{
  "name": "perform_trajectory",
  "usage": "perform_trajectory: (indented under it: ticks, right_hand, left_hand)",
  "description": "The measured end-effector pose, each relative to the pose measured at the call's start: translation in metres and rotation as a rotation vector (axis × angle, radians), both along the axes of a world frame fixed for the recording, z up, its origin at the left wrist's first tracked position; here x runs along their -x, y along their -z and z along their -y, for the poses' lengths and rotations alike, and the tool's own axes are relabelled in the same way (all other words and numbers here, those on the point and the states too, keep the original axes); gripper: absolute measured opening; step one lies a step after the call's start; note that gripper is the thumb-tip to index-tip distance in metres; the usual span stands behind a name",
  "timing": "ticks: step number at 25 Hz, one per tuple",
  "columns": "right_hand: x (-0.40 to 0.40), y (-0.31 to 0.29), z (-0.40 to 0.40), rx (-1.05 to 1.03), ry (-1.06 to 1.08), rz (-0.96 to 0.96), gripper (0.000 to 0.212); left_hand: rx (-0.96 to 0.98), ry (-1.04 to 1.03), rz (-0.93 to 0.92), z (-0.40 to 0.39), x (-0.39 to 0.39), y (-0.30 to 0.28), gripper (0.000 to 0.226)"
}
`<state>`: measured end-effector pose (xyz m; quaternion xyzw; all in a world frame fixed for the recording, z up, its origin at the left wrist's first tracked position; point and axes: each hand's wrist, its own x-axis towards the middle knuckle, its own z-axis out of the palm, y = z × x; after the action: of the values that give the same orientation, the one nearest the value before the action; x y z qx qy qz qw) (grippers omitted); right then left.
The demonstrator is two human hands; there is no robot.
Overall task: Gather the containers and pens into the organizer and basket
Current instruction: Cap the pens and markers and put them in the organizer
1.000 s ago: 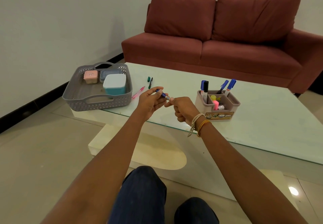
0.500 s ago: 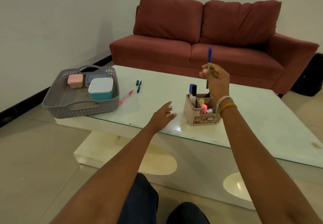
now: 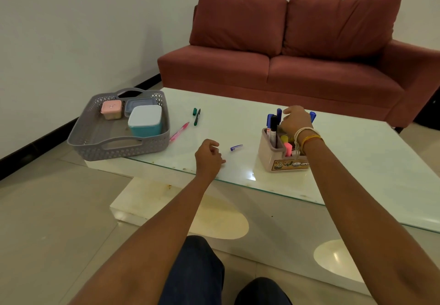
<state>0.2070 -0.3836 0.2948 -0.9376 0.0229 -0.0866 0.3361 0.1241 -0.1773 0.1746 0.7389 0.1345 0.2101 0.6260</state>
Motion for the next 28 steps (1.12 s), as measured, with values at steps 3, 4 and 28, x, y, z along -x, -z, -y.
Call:
perform_trajectory:
  ticks: [3,4,28]
  right_hand:
    - [0.023,-0.011,-0.013,-0.018,0.019,0.345,0.041]
    - [0.032,-0.012,-0.022,-0.058,-0.022,0.519,0.036]
    - [-0.025,0.125,-0.140,0.110,-0.250,0.330,0.022]
  left_hand:
    - [-0.218,-0.094,-0.048,-0.016,-0.005,0.000,0.028]
    - [-0.334,-0.108,-0.052,-0.022,-0.006,0.001,0.027]
    - [-0.996,-0.277,-0.331,-0.079,-0.080,0.010,0.050]
